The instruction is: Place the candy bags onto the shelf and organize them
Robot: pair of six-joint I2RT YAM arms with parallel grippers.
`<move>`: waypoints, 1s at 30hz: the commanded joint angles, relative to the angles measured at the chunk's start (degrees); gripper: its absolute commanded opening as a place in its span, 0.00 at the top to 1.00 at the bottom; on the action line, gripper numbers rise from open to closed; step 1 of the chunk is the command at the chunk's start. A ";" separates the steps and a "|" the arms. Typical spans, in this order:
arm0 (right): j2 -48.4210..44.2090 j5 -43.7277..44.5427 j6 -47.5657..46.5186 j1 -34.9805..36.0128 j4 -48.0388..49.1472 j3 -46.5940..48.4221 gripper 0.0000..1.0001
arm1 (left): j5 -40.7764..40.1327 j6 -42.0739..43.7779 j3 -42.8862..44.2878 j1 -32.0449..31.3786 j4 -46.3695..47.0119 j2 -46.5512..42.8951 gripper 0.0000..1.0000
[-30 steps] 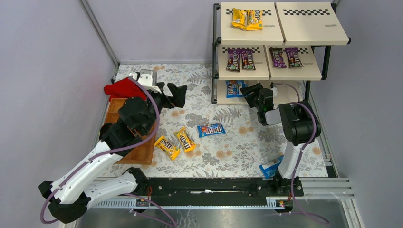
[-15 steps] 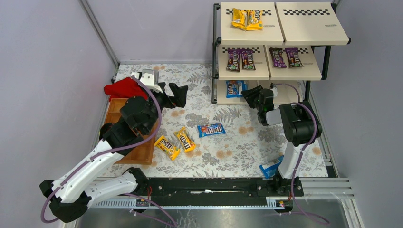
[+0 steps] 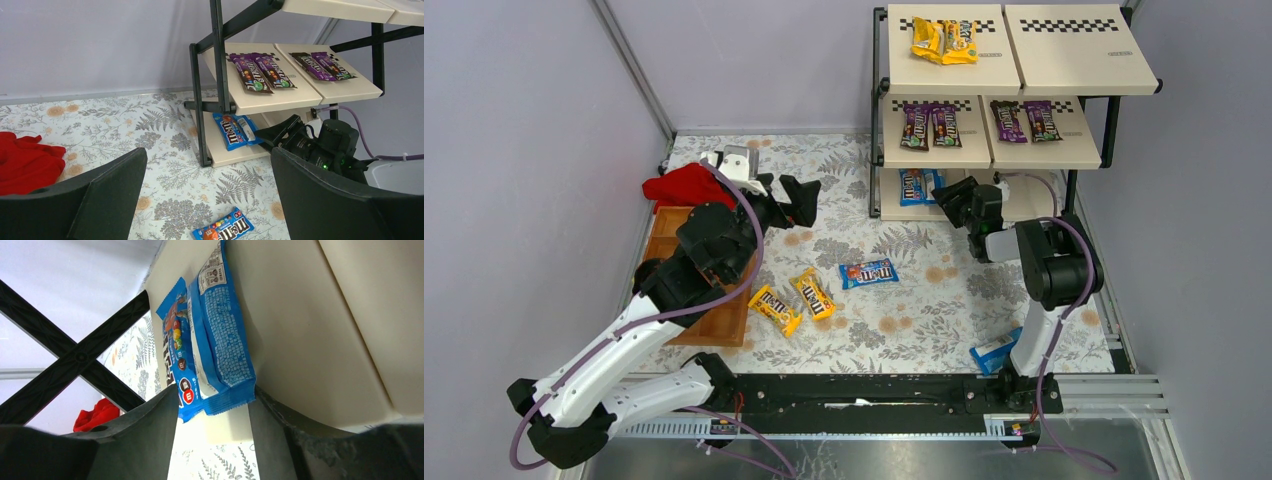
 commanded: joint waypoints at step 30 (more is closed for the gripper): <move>-40.41 12.76 -3.63 -0.39 -99.41 4.14 0.00 | 2.74 -1.27 0.82 -1.45 1.81 0.19 0.01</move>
